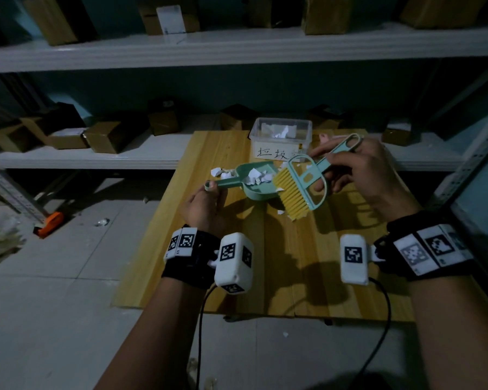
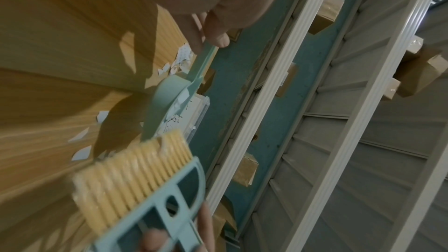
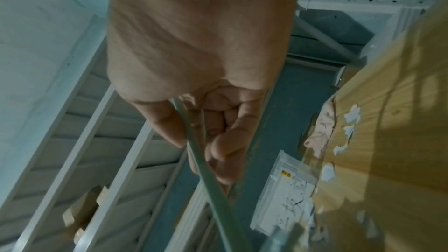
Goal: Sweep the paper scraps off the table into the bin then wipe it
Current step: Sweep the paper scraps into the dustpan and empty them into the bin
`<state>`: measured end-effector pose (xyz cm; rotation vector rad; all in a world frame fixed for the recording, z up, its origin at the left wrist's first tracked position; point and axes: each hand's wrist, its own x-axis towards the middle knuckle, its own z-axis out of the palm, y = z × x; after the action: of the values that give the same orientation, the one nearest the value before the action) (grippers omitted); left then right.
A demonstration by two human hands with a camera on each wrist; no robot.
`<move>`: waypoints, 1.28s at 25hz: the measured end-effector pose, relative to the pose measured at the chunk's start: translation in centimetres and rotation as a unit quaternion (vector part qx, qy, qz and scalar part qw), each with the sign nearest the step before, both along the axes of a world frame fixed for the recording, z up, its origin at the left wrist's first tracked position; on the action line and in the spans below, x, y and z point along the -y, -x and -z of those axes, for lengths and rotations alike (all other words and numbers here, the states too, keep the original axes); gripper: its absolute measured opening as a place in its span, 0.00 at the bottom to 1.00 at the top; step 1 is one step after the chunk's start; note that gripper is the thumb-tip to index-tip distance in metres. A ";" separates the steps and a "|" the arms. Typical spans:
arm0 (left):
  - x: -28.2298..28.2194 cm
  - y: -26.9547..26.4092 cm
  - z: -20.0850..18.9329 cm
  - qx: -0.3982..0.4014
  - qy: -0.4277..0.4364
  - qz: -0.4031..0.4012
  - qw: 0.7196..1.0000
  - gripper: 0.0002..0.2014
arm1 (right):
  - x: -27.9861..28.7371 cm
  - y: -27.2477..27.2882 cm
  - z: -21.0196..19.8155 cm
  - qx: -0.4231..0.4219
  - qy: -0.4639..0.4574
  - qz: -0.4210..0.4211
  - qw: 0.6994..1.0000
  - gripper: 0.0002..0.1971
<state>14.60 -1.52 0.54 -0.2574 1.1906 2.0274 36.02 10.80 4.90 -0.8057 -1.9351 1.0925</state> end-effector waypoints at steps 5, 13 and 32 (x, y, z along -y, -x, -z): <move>0.0 0.1 0.0 0.000 -0.012 -0.003 1.000 0.07 | -0.2 0.2 0.4 0.084 -0.045 0.093 0.991 0.10; 0.0 0.2 0.1 0.003 -0.007 0.000 1.000 0.11 | 0.0 0.0 0.0 -0.003 -0.028 0.049 0.998 0.11; -0.6 0.1 0.3 0.029 -0.021 0.025 0.999 0.08 | -0.4 0.8 0.8 -0.097 -0.007 0.052 0.994 0.13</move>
<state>14.54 -0.88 0.28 -0.2619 1.1077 1.9865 35.24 11.19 4.12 -0.7548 -1.7179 1.0517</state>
